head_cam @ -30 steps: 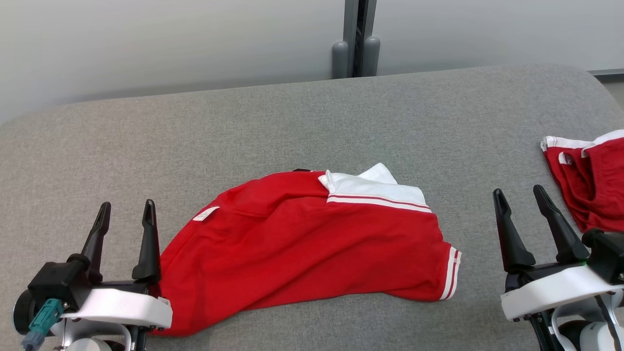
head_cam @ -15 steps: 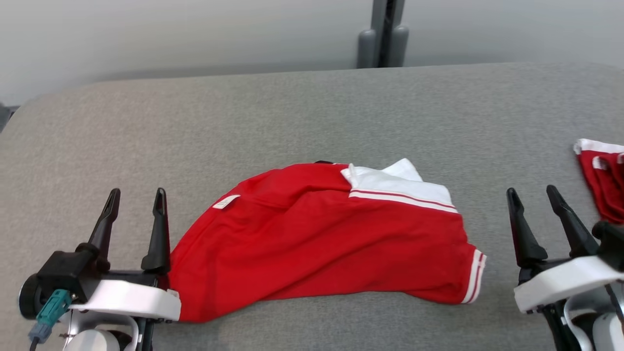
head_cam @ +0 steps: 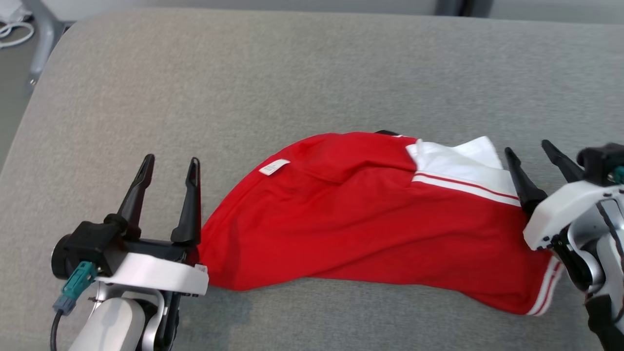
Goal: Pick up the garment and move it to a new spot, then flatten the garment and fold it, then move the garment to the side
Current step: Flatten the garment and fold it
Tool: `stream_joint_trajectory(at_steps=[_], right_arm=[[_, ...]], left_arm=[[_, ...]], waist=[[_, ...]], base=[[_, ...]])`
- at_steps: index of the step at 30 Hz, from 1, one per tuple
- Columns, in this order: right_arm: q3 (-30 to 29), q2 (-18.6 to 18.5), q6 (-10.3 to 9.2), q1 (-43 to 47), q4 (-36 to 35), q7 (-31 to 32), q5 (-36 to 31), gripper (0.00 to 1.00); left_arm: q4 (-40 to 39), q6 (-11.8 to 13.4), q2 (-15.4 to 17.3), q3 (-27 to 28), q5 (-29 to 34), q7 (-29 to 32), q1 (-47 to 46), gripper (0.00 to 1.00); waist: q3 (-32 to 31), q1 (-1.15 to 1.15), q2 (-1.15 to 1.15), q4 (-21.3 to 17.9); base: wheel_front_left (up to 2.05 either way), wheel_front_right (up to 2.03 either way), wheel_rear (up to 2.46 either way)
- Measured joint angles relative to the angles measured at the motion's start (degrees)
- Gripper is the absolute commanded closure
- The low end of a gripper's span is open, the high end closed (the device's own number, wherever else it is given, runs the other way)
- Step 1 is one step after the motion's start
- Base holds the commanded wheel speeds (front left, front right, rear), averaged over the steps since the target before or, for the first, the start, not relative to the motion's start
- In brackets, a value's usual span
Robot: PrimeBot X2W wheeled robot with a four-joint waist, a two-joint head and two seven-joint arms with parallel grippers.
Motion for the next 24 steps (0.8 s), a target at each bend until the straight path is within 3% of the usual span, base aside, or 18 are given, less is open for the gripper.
stream_joint_trajectory(at_steps=[8,9,10,11,17,24], right_arm=[[11.2,-3.5,0.00,-7.3,8.2,2.0,5.1,0.00],[12.0,-3.8,0.00,-7.9,8.5,2.1,6.2,0.57],[12.8,-4.2,0.00,-8.3,8.8,2.1,7.1,0.96],[13.4,-4.5,0.00,-8.7,8.9,2.0,7.8,1.00],[14.8,-6.4,0.00,-11.7,7.2,-1.9,9.1,1.00],[16.0,-8.0,0.01,-17.6,-1.1,-6.3,7.1,1.00]], left_arm=[[3.0,-1.3,-1.1,-0.6,0.0,-1.3,-1.8,0.00],[3.2,-1.4,-1.2,-0.6,0.0,-1.4,-1.9,0.00],[3.5,-1.5,-1.2,-0.6,0.0,-1.6,-2.0,0.00],[3.8,-1.5,-1.2,-0.5,0.0,-1.6,-2.0,0.00],[4.4,-1.5,-1.1,0.0,0.0,-2.1,-2.1,0.00],[4.4,-1.5,-0.8,0.5,0.0,-2.4,-2.0,0.00]], waist=[[3.2,0.00,0.00,3.0],[3.2,0.00,0.00,3.0],[3.1,0.00,0.00,2.9],[3.0,0.00,0.00,2.8],[2.2,0.00,0.00,1.6],[0.5,0.00,0.00,-1.1]], base=[[0.00,0.00,0.00],[0.00,0.00,0.00],[0.00,0.00,0.00],[0.00,0.00,0.00],[0.00,0.00,0.00],[0.00,0.00,0.00]])
